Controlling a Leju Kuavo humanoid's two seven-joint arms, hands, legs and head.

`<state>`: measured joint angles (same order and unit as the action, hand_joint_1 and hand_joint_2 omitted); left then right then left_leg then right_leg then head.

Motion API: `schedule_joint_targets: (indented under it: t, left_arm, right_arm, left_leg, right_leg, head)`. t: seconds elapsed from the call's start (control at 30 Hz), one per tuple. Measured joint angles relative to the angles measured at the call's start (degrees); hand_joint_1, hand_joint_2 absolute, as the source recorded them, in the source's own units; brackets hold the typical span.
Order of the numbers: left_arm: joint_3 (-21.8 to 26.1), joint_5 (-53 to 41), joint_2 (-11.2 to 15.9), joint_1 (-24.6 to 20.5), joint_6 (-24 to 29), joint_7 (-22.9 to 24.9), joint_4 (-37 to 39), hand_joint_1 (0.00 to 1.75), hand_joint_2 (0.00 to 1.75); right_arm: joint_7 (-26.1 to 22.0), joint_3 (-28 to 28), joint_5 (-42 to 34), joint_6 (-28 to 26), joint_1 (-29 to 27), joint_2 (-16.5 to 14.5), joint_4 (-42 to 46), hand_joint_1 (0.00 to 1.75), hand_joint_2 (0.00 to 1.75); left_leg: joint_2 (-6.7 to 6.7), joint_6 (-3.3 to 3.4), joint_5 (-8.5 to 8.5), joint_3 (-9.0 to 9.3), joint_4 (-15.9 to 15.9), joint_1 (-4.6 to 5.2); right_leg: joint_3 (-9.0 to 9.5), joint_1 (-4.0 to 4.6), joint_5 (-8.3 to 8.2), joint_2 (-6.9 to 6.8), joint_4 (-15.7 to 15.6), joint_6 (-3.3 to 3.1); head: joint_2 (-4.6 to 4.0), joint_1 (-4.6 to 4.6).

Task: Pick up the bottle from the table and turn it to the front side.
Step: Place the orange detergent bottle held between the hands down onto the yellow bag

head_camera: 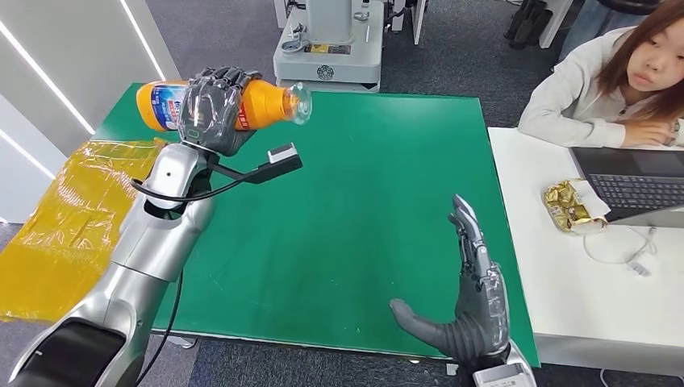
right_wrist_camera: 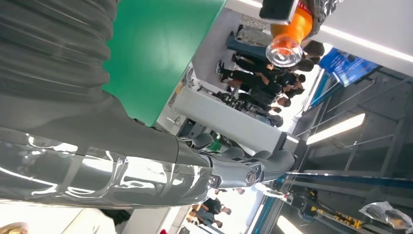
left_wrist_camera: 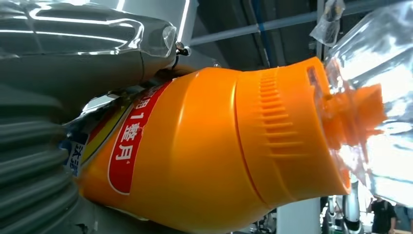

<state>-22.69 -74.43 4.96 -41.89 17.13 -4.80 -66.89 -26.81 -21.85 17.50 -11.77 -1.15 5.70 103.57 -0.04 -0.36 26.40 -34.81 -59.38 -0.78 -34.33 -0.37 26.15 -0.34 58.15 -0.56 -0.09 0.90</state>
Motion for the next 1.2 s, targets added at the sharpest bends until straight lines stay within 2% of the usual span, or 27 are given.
schedule_joint_targets:
  t: [0.33,0.7,0.9,1.2]
  left_arm:
    - [0.11,-6.61,2.14,2.22,-2.71,3.49,-1.36,1.75,1.75]
    - [0.26,-9.46,3.00,4.23,-3.62,4.96,-3.67,1.75,1.75]
    - [0.68,-11.89,3.82,6.43,-4.72,7.86,-5.49,1.75,1.75]
    - [-0.09,-11.95,6.73,8.29,-5.93,13.58,-7.80,1.75,1.75]
  right_arm:
    - [0.85,3.99,1.79,0.33,-4.66,-0.23,3.54,0.00,1.75]
    - [1.16,6.64,2.87,1.03,-7.20,-1.17,5.84,0.00,1.75]
    - [1.39,8.22,3.49,0.78,-9.31,-1.59,6.94,0.00,1.75]
    - [1.23,9.31,3.51,-0.16,-11.05,-1.61,7.71,0.00,1.75]
  left_leg:
    - [-0.01,0.00,0.01,0.00,0.00,0.00]
    - [-0.01,0.00,0.01,0.00,0.00,0.00]
    - [0.00,0.00,0.01,0.00,0.00,0.00]
    - [0.03,-0.01,0.01,0.01,0.01,0.00]
  right_leg:
    - [0.00,0.00,0.00,0.00,-0.01,0.00]
    - [0.01,0.00,0.02,0.00,-0.01,0.02]
    - [0.00,0.00,0.03,0.00,-0.01,0.01]
    - [-0.01,0.00,0.04,0.02,-0.02,0.03]
  head:
    - [0.00,0.01]
    - [0.00,0.00]
    - [0.00,0.01]
    - [0.00,0.00]
